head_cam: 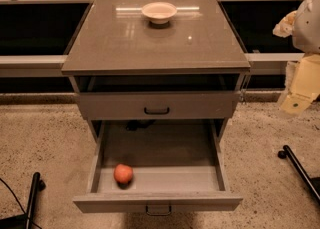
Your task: Pick apple from middle drawer and place on counter
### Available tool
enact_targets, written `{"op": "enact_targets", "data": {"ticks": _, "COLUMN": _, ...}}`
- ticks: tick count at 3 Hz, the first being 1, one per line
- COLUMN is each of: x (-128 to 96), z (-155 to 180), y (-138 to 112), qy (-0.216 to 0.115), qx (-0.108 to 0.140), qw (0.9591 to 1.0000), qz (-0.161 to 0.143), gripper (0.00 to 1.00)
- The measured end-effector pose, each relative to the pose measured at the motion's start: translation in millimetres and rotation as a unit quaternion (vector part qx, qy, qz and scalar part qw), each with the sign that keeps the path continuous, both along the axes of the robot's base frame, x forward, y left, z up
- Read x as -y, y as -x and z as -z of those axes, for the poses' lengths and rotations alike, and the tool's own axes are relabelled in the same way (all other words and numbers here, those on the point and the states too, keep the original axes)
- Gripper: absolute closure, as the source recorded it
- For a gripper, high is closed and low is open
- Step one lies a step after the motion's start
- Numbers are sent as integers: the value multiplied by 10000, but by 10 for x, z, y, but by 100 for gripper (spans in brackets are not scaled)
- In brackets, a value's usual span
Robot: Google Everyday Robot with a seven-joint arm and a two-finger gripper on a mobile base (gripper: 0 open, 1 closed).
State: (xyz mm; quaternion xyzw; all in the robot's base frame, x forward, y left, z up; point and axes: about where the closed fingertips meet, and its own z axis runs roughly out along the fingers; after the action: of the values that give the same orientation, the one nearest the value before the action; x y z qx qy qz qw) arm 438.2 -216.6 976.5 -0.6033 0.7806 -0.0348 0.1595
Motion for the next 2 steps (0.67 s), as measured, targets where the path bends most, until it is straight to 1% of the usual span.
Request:
{"op": "enact_targets", "data": {"ticks": 1, "x": 0, "z": 0, "y": 0, "qy": 0, "qx": 0, "qw": 10000, "qz": 0, "gripper": 0}}
{"op": "enact_targets", "data": {"ticks": 2, "x": -85, "z": 277, "y": -16, "qy": -404, "qx": -46, "qw": 9992, "qz": 17, "gripper": 0}}
